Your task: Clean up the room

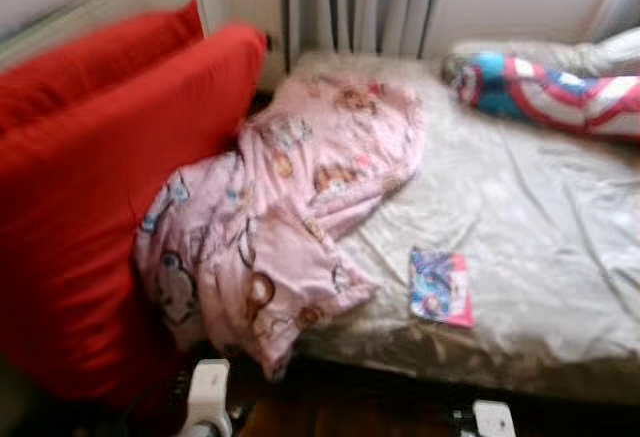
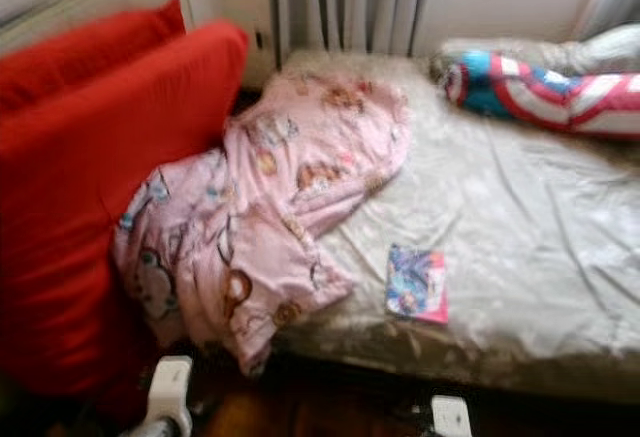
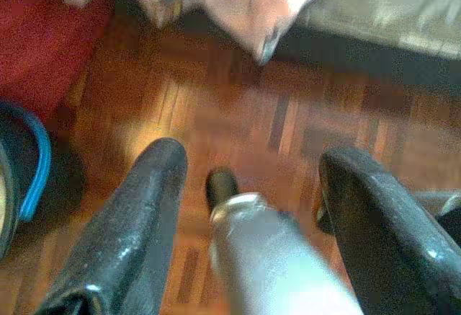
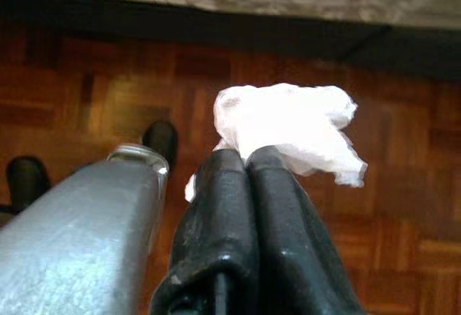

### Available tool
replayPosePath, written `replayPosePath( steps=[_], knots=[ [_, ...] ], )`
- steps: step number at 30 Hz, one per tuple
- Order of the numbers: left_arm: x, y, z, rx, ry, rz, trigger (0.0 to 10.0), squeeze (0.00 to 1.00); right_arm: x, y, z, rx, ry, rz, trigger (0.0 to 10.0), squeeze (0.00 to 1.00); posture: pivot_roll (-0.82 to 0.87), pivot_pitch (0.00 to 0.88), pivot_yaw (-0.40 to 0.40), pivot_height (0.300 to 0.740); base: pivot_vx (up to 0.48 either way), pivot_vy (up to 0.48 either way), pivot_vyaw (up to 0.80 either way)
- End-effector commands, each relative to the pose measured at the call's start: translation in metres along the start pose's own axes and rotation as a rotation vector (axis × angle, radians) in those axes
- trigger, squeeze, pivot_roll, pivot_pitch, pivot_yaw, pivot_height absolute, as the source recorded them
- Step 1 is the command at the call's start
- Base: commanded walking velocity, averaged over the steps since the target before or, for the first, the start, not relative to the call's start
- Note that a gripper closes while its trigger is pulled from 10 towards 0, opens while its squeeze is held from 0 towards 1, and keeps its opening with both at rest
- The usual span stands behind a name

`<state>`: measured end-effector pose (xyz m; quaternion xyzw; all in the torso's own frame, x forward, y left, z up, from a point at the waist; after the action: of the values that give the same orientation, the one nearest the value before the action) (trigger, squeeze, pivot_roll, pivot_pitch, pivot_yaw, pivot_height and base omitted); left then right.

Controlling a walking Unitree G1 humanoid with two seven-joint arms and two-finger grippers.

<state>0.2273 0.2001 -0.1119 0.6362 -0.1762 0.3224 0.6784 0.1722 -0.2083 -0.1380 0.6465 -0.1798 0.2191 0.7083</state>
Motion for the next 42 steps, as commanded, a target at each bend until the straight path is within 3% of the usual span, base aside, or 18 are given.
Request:
replayPosePath(
  steps=[1,12,20,33,42],
  knots=[
    [-0.006,0.001,0.002,-0.013,-0.002,-0.01,10.0,0.0,0.002,-0.001,0.002,-0.003,0.002,0.0,10.0,0.0,-0.02,0.059,-0.042,0.74,-0.3,0.0,0.0],
    [-0.019,0.004,0.0,-0.001,-0.001,-0.045,10.0,0.0,0.002,0.0,0.004,-0.002,0.012,-0.004,10.0,0.0,-0.02,0.055,-0.05,0.74,0.0,0.0,0.0],
    [-0.013,0.001,0.005,0.002,0.004,-0.05,10.0,0.0,0.005,-0.001,0.004,0.01,0.045,0.007,10.0,0.0,-0.02,0.057,-0.055,0.74,0.0,0.0,0.0],
    [-0.012,-0.001,0.007,0.014,0.011,-0.051,10.0,0.0,0.005,-0.001,0.007,0.015,0.089,-0.007,10.0,0.0,-0.02,0.04,-0.083,0.74,0.0,0.0,0.79],
    [-0.021,0.002,0.002,0.039,0.017,-0.067,10.0,0.0,0.007,-0.001,0.012,0.005,0.104,-0.005,10.0,0.0,-0.03,0.039,-0.096,0.74,0.0,0.0,0.8]
  ],
)
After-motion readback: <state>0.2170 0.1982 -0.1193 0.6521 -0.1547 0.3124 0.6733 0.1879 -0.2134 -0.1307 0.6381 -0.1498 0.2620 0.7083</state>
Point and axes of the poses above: a point about 5 cm out from each wrist's last joint towards the gripper, its own y axis pointing back from the gripper into the wrist, its own x axis along the axis of the wrist's last joint, z = x × y, the point moved 5 cm from there along -y, pointing out of the wrist towards the gripper, and after that the axes turned 10 degrees about y, right-handed, at the moved point
